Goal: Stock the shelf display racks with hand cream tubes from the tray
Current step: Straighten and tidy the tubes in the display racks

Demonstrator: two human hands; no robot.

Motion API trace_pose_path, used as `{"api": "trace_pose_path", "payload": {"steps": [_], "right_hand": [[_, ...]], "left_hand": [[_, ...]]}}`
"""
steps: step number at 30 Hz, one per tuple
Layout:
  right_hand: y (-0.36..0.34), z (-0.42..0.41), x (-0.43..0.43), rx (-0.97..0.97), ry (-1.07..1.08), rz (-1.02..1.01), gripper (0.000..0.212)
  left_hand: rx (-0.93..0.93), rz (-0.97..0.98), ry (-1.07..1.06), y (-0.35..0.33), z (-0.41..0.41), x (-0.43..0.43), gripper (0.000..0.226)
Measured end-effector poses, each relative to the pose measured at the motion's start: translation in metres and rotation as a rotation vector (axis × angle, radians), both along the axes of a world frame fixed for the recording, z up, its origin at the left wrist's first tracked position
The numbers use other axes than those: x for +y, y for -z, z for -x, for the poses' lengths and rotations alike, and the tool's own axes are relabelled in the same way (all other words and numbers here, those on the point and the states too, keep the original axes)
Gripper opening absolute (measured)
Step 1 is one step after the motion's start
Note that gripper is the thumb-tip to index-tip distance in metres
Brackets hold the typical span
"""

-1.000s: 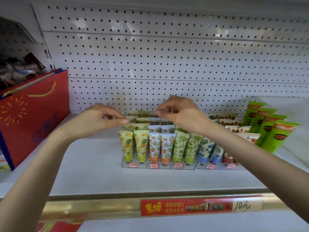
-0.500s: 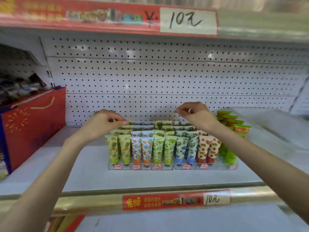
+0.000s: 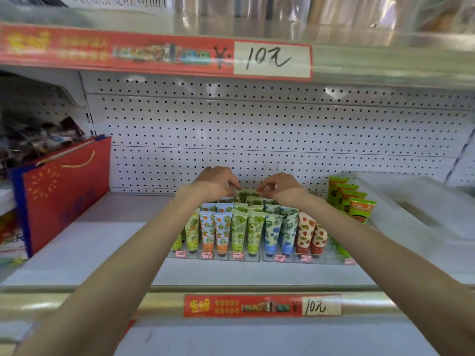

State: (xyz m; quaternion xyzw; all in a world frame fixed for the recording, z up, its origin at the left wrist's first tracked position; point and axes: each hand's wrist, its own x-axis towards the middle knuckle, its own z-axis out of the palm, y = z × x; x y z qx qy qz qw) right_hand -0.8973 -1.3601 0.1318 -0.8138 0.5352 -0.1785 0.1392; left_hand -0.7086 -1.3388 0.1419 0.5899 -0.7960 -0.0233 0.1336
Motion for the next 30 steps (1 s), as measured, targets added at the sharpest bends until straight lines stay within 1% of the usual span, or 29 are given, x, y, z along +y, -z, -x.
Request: {"api": "trace_pose_path", "payload": {"steps": [3, 6, 14, 22, 30], "right_hand": [[0.005, 0.002, -0.002, -0.037, 0.019, -0.015, 0.022], [0.006, 0.004, -0.001, -0.064, 0.024, -0.026, 0.023], [0.015, 0.003, -0.003, -0.072, 0.019, -0.031, 0.021], [0.014, 0.008, -0.003, -0.118, 0.019, -0.041, 0.020], [0.015, 0.008, -0.006, -0.106, 0.023, -0.025, 0.021]], "left_hand": [[-0.065, -0.032, 0.011, 0.006, 0.004, -0.009, 0.028], [-0.067, -0.040, 0.025, 0.008, 0.004, -0.014, 0.025], [0.088, -0.043, 0.001, 0.015, -0.003, -0.018, 0.019], [0.171, -0.039, -0.024, 0.021, -0.005, -0.019, 0.016], [0.217, -0.048, -0.028, 0.024, -0.009, -0.021, 0.007]]}}
